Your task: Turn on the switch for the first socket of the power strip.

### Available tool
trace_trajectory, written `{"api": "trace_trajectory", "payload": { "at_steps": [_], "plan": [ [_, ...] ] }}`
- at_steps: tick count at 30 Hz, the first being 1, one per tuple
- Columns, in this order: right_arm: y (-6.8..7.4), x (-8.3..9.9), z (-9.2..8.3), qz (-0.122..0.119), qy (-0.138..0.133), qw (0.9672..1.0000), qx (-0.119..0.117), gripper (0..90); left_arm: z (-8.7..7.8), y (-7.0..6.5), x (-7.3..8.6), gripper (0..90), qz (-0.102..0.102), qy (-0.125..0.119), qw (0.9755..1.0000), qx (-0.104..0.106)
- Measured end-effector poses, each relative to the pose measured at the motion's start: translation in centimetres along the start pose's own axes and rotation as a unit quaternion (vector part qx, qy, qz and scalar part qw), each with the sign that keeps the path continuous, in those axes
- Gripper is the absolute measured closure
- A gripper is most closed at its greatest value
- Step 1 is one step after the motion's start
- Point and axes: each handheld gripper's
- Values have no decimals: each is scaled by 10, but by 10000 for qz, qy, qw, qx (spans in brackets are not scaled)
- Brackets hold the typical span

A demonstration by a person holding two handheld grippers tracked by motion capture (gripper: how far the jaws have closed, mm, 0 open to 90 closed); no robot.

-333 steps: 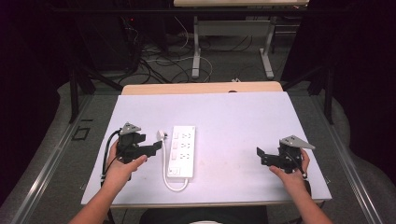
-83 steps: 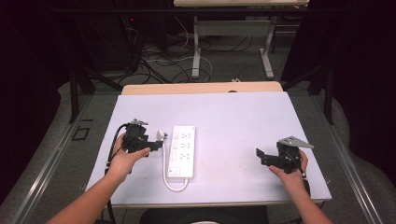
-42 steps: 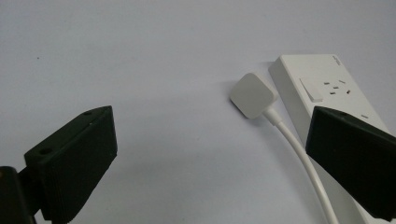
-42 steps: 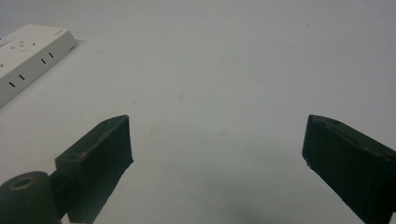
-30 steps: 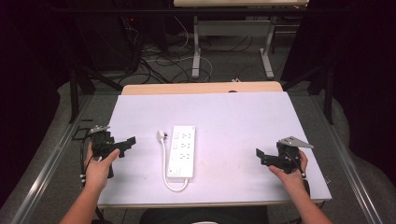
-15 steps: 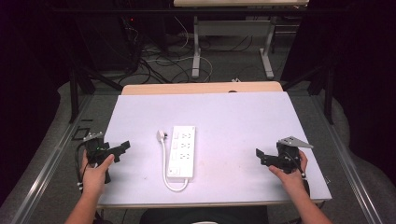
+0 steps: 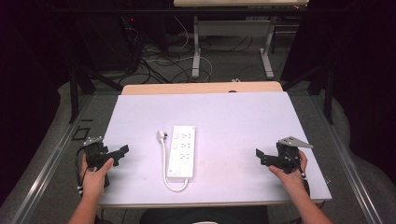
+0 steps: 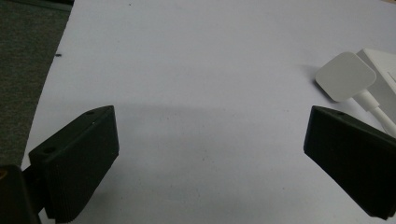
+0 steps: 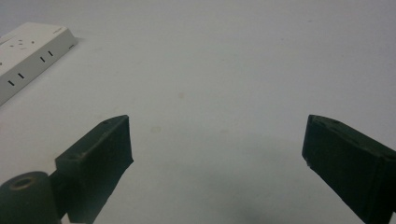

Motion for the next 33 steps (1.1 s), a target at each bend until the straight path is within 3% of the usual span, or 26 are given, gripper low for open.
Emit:
{"api": "trace_trajectory", "payload": {
  "at_steps": [5, 15, 18, 22, 33],
  "plan": [
    [0, 0, -1, 10, 1, 10000, -15, 78, 3, 1, 4, 32, -2, 23, 10000, 30],
    [-1, 0, 0, -36, -27, 10000, -29, 78, 3, 4, 7, 32, 41, 182, 9998, -104],
    [-1, -1, 0, -5, -32, 10000, -10, 78, 5, 3, 8, 32, 55, 97, 9999, -110],
    [0, 0, -1, 70, -45, 10000, 28, 78, 4, 1, 8, 32, 102, 154, 9997, -160],
    [-2, 0, 0, 42, -17, 10000, 5, 78, 5, 1, 8, 32, 151, 124, 9997, -129]
  ]
}}
Point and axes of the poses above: each handheld gripper's, and its own axes: z roughly forward along the jaws, x roughly out of its underside, y roughly to its left, and after that the axes turned 7 degrees about -y, right-handed
